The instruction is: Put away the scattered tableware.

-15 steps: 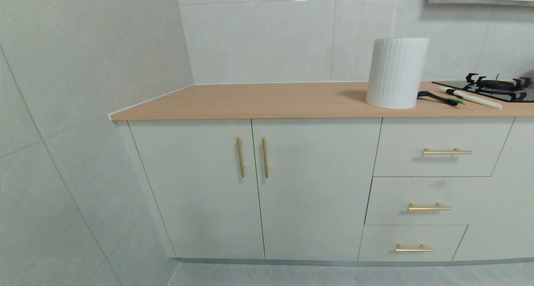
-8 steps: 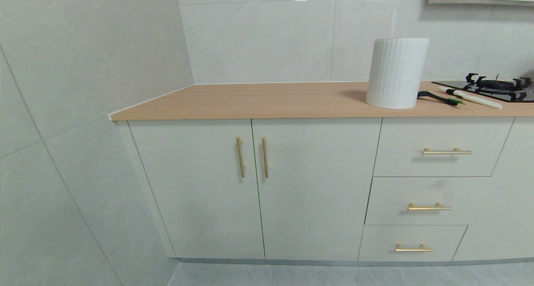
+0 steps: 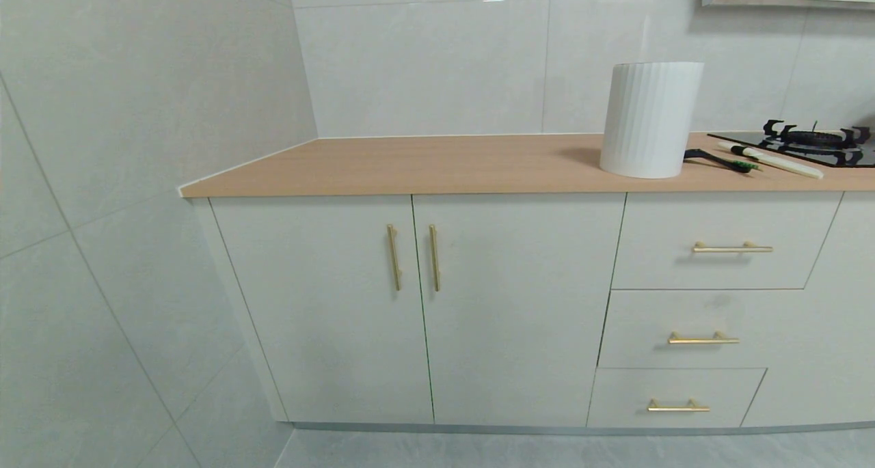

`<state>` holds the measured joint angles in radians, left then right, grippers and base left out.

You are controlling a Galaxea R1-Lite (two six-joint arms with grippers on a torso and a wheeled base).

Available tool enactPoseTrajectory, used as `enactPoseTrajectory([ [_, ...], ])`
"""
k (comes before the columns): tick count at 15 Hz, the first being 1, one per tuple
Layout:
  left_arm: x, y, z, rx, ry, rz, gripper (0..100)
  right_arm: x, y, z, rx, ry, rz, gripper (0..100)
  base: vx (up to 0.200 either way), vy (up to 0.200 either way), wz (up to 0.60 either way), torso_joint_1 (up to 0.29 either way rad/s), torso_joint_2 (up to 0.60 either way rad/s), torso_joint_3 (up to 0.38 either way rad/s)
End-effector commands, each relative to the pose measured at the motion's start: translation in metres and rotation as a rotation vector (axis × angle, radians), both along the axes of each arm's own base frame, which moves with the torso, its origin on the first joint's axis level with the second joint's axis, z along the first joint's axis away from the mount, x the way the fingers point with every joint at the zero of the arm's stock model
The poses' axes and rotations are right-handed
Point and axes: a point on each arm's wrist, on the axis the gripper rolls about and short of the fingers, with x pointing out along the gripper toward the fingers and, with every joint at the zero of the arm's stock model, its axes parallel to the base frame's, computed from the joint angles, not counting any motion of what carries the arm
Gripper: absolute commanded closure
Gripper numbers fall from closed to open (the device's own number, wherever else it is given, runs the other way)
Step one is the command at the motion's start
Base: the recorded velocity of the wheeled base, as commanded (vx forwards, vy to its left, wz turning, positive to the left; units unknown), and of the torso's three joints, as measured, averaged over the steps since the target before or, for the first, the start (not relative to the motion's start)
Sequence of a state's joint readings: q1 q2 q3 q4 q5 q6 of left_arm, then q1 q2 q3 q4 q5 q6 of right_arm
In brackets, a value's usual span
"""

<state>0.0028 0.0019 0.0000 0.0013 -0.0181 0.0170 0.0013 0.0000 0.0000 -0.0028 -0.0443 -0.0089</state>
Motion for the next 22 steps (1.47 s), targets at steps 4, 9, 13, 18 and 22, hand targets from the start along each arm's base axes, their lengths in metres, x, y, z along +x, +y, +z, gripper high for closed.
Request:
enactPoseTrajectory([
  [4,0.0,0.0,0.0,0.0,0.0,0.0,0,0.0001,0.0,0.0001,0.0,0.001,0.0,0,0.0,-0.15,0.0,-0.001,0.0,0.004],
  [9,0.0,0.0,0.0,0.0,0.0,0.0,0,0.0001,0.0,0.0001,0.0,0.001,0.002,0,0.0,-0.2,0.0,0.003,0.0,-0.001],
  [13,0.0,0.0,0.0,0.0,0.0,0.0,0,0.0001,0.0,0.0001,0.0,0.001,0.002,0,0.0,-0.2,0.0,0.004,0.0,0.0],
  [18,0.0,0.0,0.0,-0.003,0.0,0.0,0,0.0001,0.0,0.0001,0.0,0.001,0.0,0,0.0,-0.12,0.0,0.004,0.0,0.0],
  [22,0.0,0.0,0.0,-0.003,0.0,0.0,0,0.0001,0.0,0.0001,0.001,0.001,0.002,0,0.0,0.0,0.0,0.0,0.0,0.0],
])
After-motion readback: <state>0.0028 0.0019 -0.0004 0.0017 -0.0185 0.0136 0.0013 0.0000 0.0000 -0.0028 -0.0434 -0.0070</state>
